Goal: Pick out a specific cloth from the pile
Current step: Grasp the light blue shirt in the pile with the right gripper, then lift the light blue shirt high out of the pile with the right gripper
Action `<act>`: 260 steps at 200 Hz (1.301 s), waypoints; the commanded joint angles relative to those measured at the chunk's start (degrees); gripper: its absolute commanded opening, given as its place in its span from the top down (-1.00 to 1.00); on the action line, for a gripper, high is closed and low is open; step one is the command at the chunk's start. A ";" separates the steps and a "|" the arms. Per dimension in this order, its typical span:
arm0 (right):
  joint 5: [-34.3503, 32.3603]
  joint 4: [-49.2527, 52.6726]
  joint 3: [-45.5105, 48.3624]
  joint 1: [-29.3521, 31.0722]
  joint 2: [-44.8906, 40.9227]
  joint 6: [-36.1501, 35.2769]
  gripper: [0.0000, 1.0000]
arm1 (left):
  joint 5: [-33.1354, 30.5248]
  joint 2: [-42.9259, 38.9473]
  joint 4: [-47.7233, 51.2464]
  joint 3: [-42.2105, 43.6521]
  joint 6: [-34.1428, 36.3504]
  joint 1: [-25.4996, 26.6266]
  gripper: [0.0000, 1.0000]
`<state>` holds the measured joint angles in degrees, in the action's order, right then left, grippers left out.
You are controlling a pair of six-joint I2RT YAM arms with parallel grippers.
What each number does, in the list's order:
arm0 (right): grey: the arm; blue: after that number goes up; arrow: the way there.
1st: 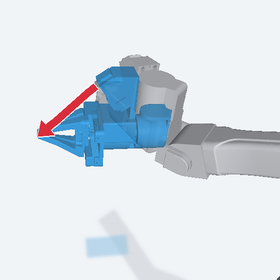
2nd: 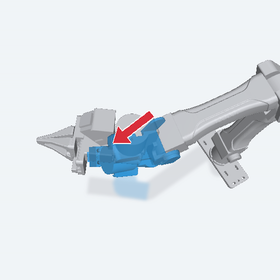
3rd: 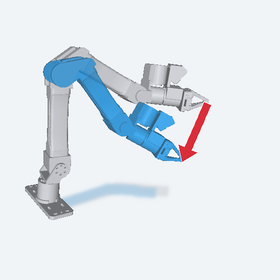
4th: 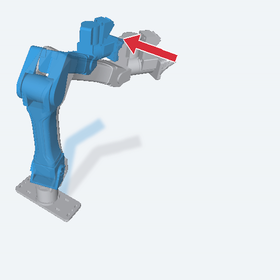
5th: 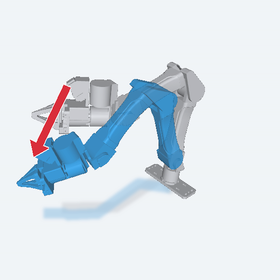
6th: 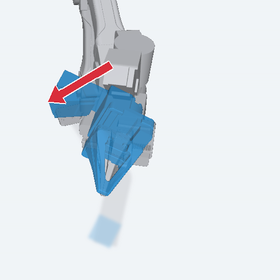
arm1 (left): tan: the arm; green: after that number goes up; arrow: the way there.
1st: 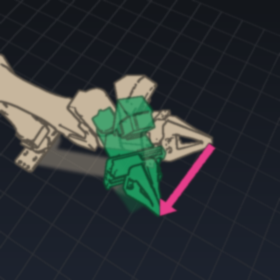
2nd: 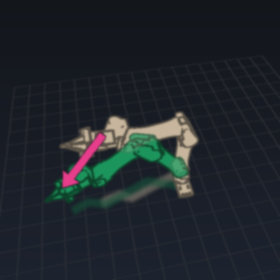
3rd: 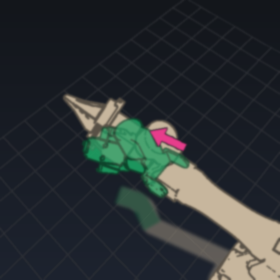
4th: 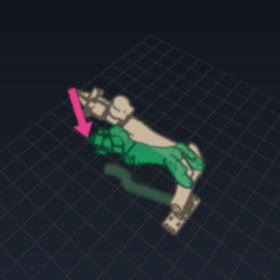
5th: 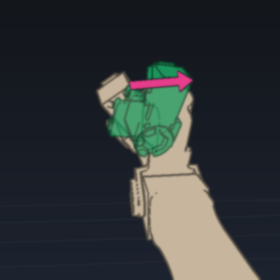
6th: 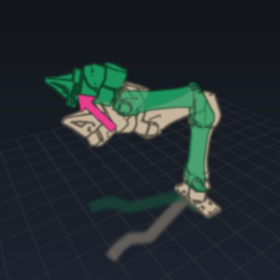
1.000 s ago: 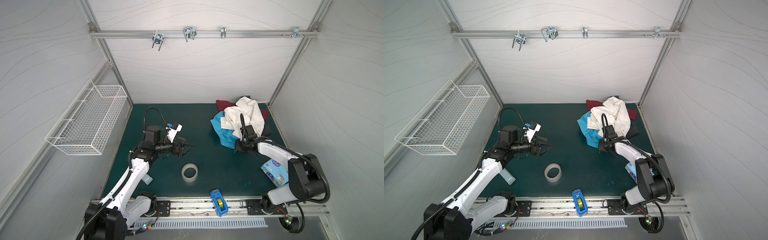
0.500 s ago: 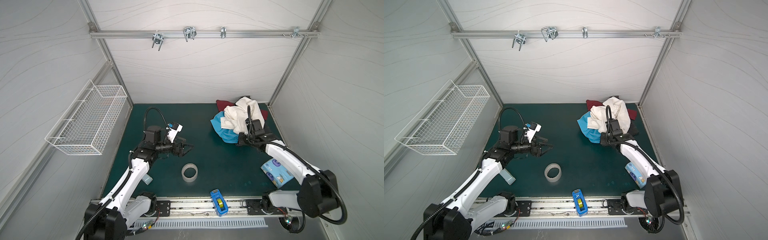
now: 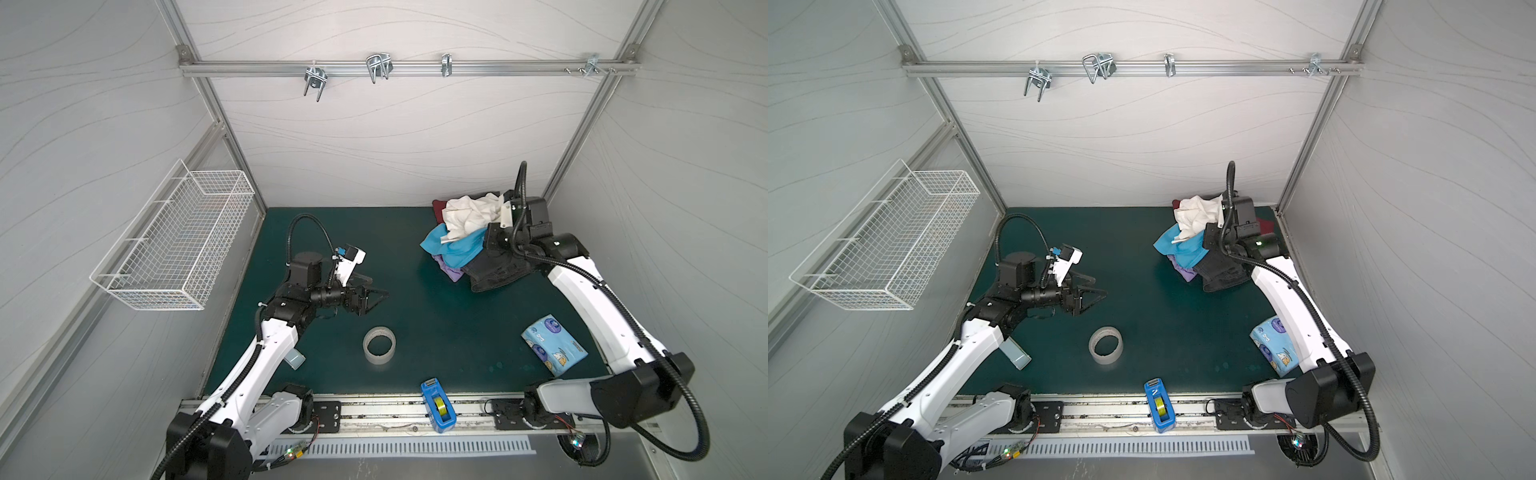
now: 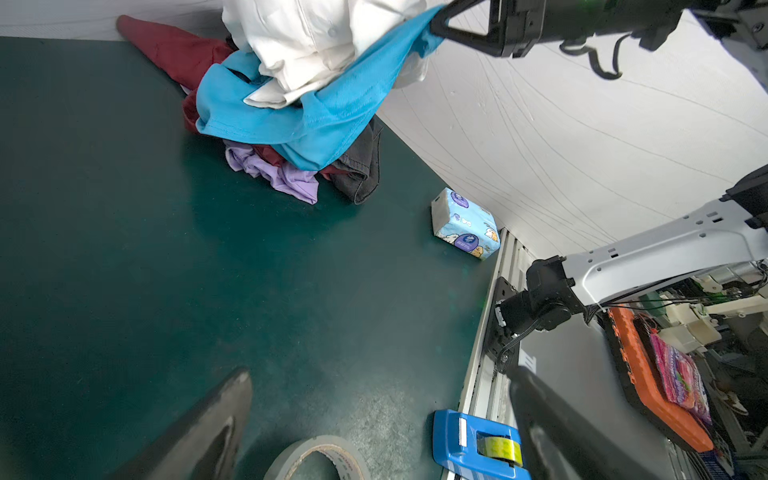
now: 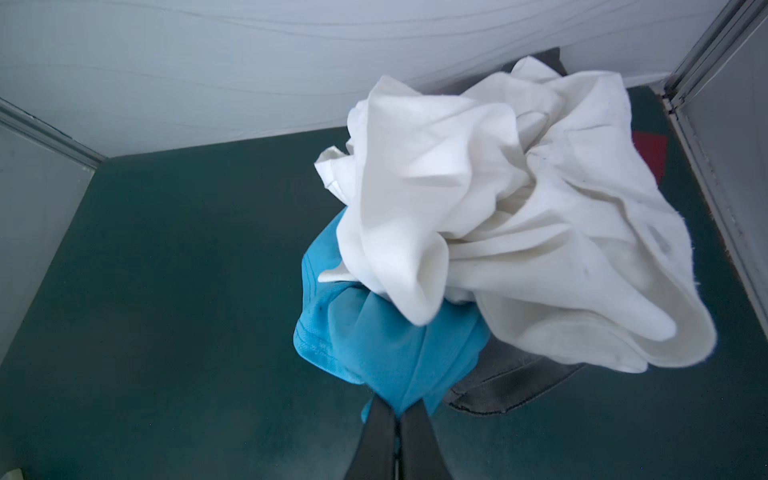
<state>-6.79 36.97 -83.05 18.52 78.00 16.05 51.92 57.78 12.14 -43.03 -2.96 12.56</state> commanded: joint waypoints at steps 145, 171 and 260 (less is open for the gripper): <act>-1.03 3.63 -23.64 -5.15 2.40 -3.79 1.00 | -1.28 -1.62 -0.44 -2.18 2.09 0.97 -0.95; -0.77 3.38 -26.86 -5.34 2.92 -5.13 1.00 | -1.58 -1.62 -0.29 -2.24 2.17 0.98 -0.95; -6.59 5.59 -36.11 -7.00 3.07 -8.41 1.00 | -2.07 -1.53 0.00 -2.24 2.35 1.10 -0.95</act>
<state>-10.61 42.52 -117.36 12.43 82.17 9.54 49.91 56.97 12.19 -43.03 -1.69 13.30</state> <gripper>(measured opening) 0.049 0.974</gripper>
